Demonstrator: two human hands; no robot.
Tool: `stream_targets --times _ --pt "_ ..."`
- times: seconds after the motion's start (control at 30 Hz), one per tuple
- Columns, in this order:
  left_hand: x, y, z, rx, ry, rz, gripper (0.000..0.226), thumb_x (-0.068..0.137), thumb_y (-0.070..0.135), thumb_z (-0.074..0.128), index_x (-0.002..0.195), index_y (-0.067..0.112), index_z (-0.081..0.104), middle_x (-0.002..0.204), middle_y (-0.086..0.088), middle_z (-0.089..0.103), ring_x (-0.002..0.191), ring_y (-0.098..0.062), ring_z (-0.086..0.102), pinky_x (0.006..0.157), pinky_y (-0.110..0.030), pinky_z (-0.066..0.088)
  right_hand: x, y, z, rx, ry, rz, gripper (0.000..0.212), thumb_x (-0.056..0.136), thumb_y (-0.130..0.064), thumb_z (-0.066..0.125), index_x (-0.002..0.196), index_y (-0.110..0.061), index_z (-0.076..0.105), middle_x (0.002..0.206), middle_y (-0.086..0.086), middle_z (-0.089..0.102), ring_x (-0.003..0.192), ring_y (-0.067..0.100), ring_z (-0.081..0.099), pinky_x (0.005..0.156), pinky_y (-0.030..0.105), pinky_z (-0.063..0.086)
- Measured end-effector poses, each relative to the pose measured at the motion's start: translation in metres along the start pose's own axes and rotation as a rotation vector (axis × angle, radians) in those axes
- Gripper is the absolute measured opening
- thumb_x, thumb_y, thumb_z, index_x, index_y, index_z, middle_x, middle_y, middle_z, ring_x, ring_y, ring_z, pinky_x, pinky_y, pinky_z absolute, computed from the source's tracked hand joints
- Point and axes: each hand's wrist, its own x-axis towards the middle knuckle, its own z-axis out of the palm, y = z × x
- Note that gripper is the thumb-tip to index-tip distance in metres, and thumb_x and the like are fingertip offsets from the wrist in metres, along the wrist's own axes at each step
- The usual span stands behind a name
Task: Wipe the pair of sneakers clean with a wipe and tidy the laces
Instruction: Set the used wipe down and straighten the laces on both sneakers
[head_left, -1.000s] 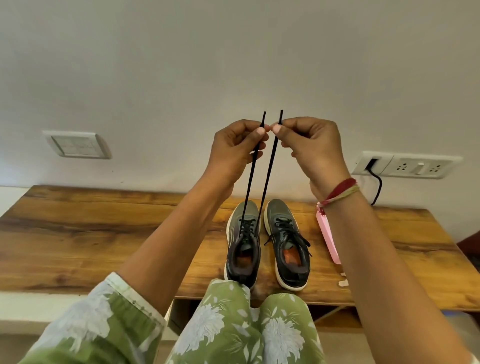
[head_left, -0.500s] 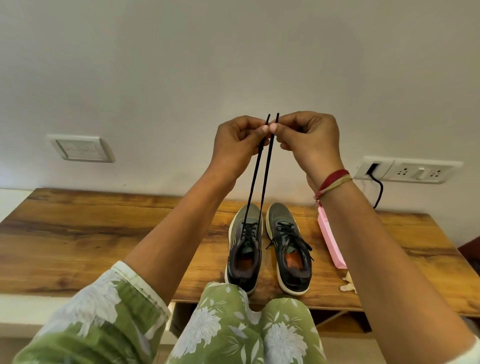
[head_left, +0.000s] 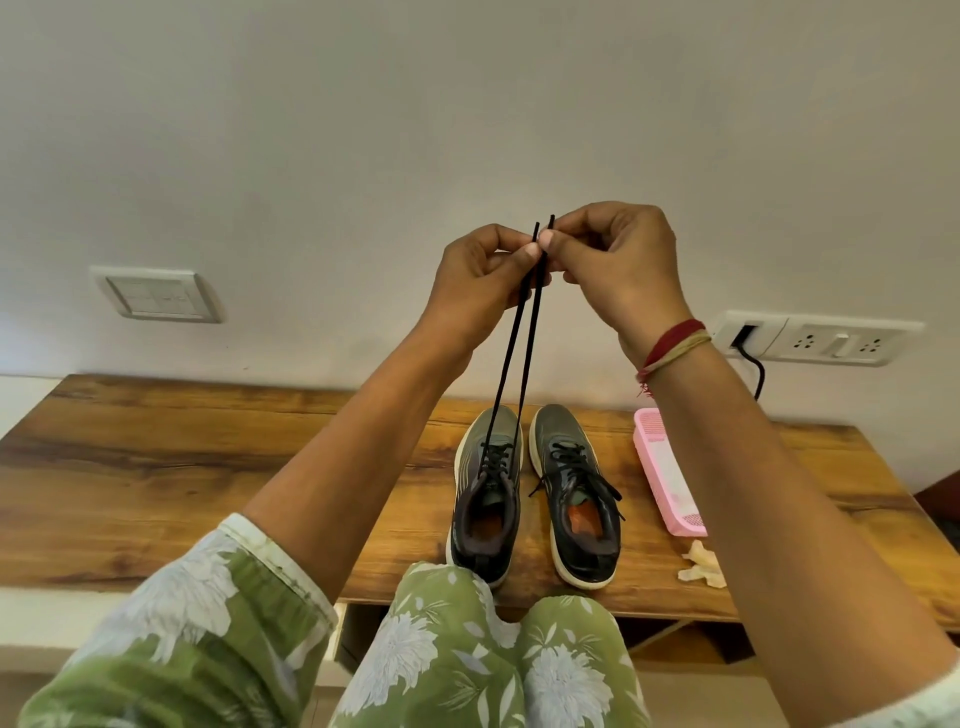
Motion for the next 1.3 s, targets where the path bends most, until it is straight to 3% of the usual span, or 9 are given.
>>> stream_targets --times 0.2,0.37,0.47,0.53,0.63,1.0,1.1,1.23,1.3 --pt "-0.001 -0.001 0.002 0.002 0.006 0.028 0.006 0.095 0.009 0.053 0.093 0.005 0.057 0.08 -0.004 0.068 0.076 -0.009 0.068 0.078 -0.025 0.056 0.001 0.0 -0.001 0.046 -0.043 0.036 0.001 0.08 -0.015 0.07 0.081 -0.015 0.071 0.075 0.0 0.07 0.071 0.009 0.068 0.064 0.019 0.05" --pt "0.0 -0.002 0.001 0.006 0.054 0.024 0.008 0.096 0.007 0.052 0.089 0.011 0.055 0.079 -0.001 0.066 0.075 -0.007 0.065 0.081 -0.026 0.055 -0.009 0.007 -0.001 0.181 0.062 0.055 0.014 0.08 -0.02 0.072 0.093 -0.017 0.067 0.08 -0.001 0.067 0.073 0.015 0.068 0.067 0.027 0.056" --pt "0.0 -0.004 0.0 -0.035 0.068 0.024 0.009 0.095 0.005 0.052 0.088 0.01 0.054 0.079 -0.003 0.065 0.074 -0.009 0.064 0.078 -0.025 0.055 -0.031 0.023 0.012 0.132 0.177 0.015 0.014 0.076 -0.025 0.076 0.079 -0.024 0.062 0.079 -0.002 0.066 0.071 0.015 0.066 0.064 0.032 0.056" --pt "-0.001 -0.005 0.0 -0.048 0.067 0.037 0.01 0.095 0.004 0.051 0.087 0.009 0.054 0.079 -0.004 0.065 0.071 -0.007 0.064 0.072 -0.022 0.053 -0.047 0.033 0.026 0.067 0.137 -0.003 0.01 0.076 -0.023 0.076 0.076 -0.024 0.065 0.081 -0.004 0.066 0.069 0.009 0.063 0.063 0.023 0.052" --pt "-0.003 -0.005 0.0 -0.046 0.051 0.053 0.009 0.095 0.004 0.051 0.088 0.008 0.054 0.08 -0.004 0.064 0.071 -0.004 0.065 0.07 -0.019 0.052 -0.058 0.039 0.041 0.01 0.12 -0.018 0.014 0.077 -0.022 0.075 0.09 -0.019 0.07 0.093 -0.005 0.06 0.076 0.009 0.063 0.063 0.014 0.049" --pt "-0.003 -0.007 0.0 -0.029 0.068 0.055 0.011 0.094 0.003 0.052 0.087 0.011 0.055 0.08 -0.004 0.066 0.076 -0.009 0.066 0.072 -0.023 0.054 -0.055 0.039 0.058 -0.202 0.282 -0.034 0.016 0.081 -0.023 0.071 0.093 -0.013 0.071 0.101 0.001 0.061 0.077 0.015 0.061 0.062 0.023 0.047" --pt "-0.003 -0.007 -0.002 -0.006 0.067 0.071 0.013 0.094 0.003 0.052 0.086 0.012 0.055 0.08 -0.003 0.066 0.078 -0.009 0.066 0.075 -0.024 0.054 -0.05 0.039 0.058 -0.073 0.231 0.031 0.012 0.081 -0.02 0.071 0.09 -0.013 0.073 0.096 0.001 0.068 0.075 0.012 0.063 0.063 0.015 0.046" --pt "-0.001 -0.007 -0.009 0.018 0.045 0.081 0.013 0.094 0.003 0.053 0.086 0.013 0.055 0.081 -0.002 0.067 0.078 -0.007 0.067 0.073 -0.021 0.053 -0.044 0.038 0.053 0.109 0.089 0.111 0.005 0.081 -0.015 0.07 0.085 -0.016 0.072 0.076 -0.006 0.069 0.066 0.012 0.066 0.064 0.037 0.057" --pt "-0.001 -0.007 -0.011 0.028 0.042 0.088 0.011 0.093 0.003 0.054 0.087 0.011 0.056 0.082 -0.004 0.068 0.078 -0.008 0.067 0.072 -0.02 0.052 -0.044 0.037 0.053 0.167 0.089 0.114 0.006 0.081 -0.01 0.069 0.081 -0.016 0.07 0.072 -0.005 0.068 0.064 0.013 0.066 0.06 0.033 0.058"
